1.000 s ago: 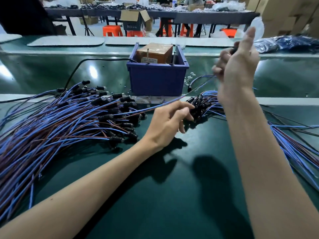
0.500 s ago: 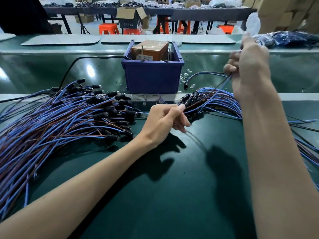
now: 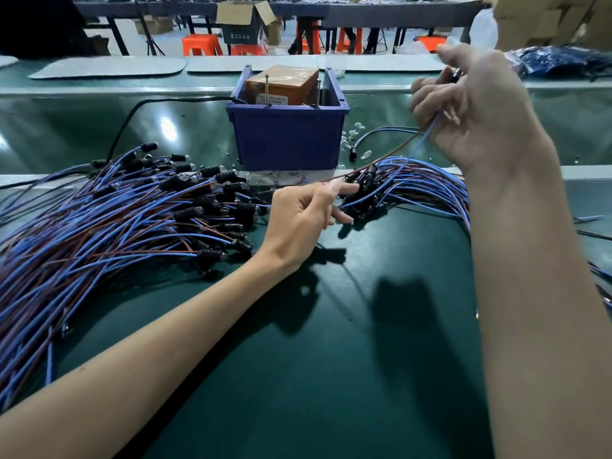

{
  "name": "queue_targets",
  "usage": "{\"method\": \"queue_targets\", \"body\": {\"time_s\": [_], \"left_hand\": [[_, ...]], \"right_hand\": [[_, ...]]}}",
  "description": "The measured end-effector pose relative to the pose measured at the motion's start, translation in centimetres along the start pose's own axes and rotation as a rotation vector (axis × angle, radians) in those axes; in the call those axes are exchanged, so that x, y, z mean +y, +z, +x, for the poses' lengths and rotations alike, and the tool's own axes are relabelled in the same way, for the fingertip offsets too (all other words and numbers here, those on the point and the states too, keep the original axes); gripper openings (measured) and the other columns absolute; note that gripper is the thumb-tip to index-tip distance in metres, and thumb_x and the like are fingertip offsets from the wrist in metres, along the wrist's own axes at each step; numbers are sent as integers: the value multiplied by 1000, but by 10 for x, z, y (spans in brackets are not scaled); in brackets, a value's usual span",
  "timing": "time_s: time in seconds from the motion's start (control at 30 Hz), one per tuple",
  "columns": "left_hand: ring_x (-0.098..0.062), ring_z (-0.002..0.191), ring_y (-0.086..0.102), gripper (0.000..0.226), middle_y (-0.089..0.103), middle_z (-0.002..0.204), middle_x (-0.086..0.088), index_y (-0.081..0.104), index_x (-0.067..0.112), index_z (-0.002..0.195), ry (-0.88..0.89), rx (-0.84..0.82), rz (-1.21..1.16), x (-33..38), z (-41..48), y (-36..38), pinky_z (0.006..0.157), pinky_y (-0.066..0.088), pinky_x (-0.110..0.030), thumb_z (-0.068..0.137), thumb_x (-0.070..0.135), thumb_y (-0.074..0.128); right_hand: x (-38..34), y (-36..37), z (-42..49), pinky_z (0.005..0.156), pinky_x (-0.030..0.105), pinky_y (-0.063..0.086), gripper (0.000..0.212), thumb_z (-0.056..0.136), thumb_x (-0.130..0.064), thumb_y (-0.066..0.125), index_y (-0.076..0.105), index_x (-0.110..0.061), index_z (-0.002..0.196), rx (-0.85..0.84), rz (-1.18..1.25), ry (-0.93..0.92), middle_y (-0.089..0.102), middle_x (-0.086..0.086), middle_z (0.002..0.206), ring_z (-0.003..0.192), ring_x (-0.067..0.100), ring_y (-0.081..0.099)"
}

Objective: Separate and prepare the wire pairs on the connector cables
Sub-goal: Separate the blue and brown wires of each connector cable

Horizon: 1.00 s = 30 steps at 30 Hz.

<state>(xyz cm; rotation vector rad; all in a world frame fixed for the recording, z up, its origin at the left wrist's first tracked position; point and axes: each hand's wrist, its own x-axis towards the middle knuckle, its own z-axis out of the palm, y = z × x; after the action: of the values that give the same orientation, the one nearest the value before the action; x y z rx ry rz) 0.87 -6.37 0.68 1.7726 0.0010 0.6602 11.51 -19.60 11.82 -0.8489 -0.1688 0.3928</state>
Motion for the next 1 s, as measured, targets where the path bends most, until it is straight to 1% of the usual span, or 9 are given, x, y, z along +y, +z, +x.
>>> {"method": "queue_targets", "body": {"time_s": [0.13,0.23,0.3,0.4,0.53,0.67,0.77,0.9,1.0], "left_hand": [[-30,66,68,44,66,81,-17,52,30,48,159,32,17,1,-4,0,61,48,-45,86,9,48],[-27,73,69,44,69,72,-16,55,22,46,191,-24,103,-4,-5,-1,68,50,-45,88,11,48],[-19,86,70,44,74,90,-11,65,7,51,169,-44,141,-6,-5,1,80,52,-40,89,16,46],[-16,111,63,39,63,124,-13,75,0,78,121,57,128,-7,-2,4,97,48,-39,90,19,42],[-8,122,53,46,40,149,-5,61,-8,119,35,73,-39,-6,3,-1,104,44,-34,85,17,44],[-14,117,56,77,29,153,2,36,3,143,94,-39,-149,-5,1,-3,85,47,-17,74,34,51],[-21,114,59,82,33,150,-3,28,3,146,80,-59,-208,-7,2,-3,79,49,-21,77,38,53],[-18,90,68,60,50,137,-10,19,4,148,21,100,-249,-8,7,-1,67,49,-20,97,26,42],[-10,67,68,29,60,124,-11,41,18,131,8,238,-240,-8,9,-1,61,50,-23,105,21,29]], "right_hand": [[6,8,-4,41,15,37,11,96,-4,46,37,-8,91,-51,120,-74,38,4,71,48,7,39],[8,13,-8,42,15,38,14,95,-2,45,36,-9,88,-89,156,-73,41,4,67,49,8,40],[5,14,-9,37,13,36,13,95,-3,44,35,-9,88,-104,142,-22,40,4,67,50,7,39],[3,12,-9,33,11,29,11,96,-8,42,34,-10,89,-57,-14,34,37,3,72,45,3,37],[3,6,-9,35,13,23,16,97,-14,43,35,-12,84,75,-285,-25,39,1,70,42,1,31],[5,1,-2,36,15,21,11,96,-14,42,37,-15,86,168,-376,-131,36,-4,63,39,1,28],[10,-1,4,37,17,24,7,94,-13,42,36,-14,97,305,-490,-293,33,-4,67,37,1,28],[13,-5,8,35,16,24,11,90,-17,44,39,-16,99,260,-696,-316,34,-4,68,37,1,29],[17,-8,9,32,15,24,10,91,-22,49,46,-19,81,181,-993,-194,39,-5,62,33,0,31]]}}
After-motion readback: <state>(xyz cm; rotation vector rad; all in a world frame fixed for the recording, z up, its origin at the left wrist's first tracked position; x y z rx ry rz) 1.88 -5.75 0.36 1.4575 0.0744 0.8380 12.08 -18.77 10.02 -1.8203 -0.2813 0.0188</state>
